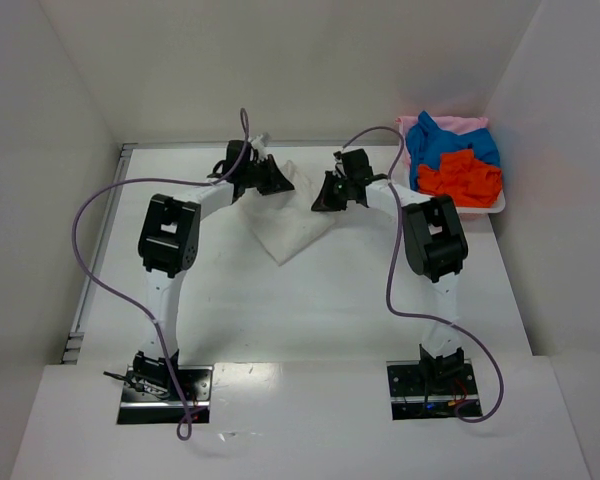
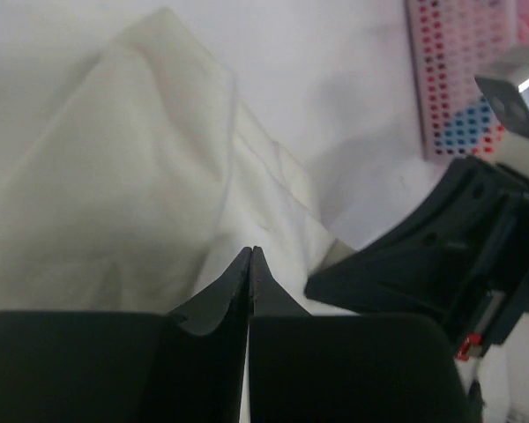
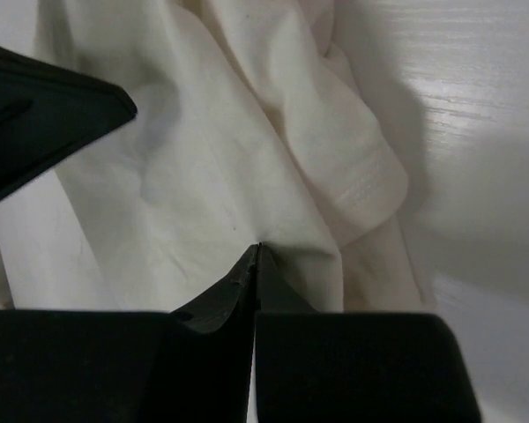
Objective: Fold and stack the t-shirts
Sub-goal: Smooth out wrinkles on the folded tshirt
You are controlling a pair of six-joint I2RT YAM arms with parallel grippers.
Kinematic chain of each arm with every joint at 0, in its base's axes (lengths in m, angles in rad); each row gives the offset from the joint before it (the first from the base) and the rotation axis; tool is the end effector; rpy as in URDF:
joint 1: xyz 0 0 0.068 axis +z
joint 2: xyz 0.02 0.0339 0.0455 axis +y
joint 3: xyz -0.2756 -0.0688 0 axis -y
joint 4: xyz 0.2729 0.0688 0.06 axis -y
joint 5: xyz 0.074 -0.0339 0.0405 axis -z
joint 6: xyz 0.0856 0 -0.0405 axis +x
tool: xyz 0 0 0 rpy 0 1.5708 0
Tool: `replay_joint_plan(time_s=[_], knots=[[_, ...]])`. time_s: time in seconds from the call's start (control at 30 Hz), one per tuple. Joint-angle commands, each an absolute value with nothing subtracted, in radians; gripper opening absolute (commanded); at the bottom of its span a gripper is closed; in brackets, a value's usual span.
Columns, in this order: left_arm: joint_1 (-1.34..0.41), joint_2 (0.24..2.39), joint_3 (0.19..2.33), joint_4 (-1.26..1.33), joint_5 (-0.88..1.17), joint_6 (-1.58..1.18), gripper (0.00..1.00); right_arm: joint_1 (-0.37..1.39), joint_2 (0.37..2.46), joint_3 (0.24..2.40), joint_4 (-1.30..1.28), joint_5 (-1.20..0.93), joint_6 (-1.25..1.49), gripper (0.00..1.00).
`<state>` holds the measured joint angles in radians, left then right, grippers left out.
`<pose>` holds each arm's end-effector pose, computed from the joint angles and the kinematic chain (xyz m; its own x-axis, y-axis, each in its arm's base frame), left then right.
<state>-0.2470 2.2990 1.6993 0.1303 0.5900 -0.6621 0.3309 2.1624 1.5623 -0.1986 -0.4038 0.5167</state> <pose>0.5624 -0.1909 0.1491 -0.7666 -0.3335 -0.5487 0.2700 0.6078 -0.7468 0.4992 0.2070 0.1283 -0.8648 0.1833 -0.4675 -0.1504 0.7937 0.5894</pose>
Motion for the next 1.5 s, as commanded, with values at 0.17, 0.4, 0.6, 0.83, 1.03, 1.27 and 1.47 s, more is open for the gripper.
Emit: replay_joint_plan(time_s=[0.17,0.4,0.6,0.83,1.03,1.27,1.47], knots=[[-0.242,2.368,1.756,0.182,0.344,-0.739,0.0,0.327,2.089,1.414,-0.155,-0.37,0.472,0.0],[-0.242,2.453,1.885,0.155,0.324,-0.77,0.0,0.327,2.089,1.385,-0.155,-0.339,0.442,0.0],[-0.21,2.442,1.862,0.169,0.333,-0.761,0.0,0.318,2.08,1.416,-0.176,-0.305,0.442,0.0],[-0.178,2.278,1.764,0.186,0.512,-0.655,0.11,0.307,2.026,1.526,-0.221,-0.259,0.442,0.0],[-0.178,2.018,1.625,0.115,0.512,-0.548,0.54,0.298,1.964,1.692,-0.255,-0.235,0.42,0.08],[-0.178,1.731,1.353,0.035,0.46,-0.554,0.81,0.298,1.953,1.706,-0.264,-0.276,0.4,0.73],[-0.218,1.579,1.056,0.081,0.31,-0.742,0.89,0.298,1.953,1.646,-0.273,-0.287,0.4,0.45]])
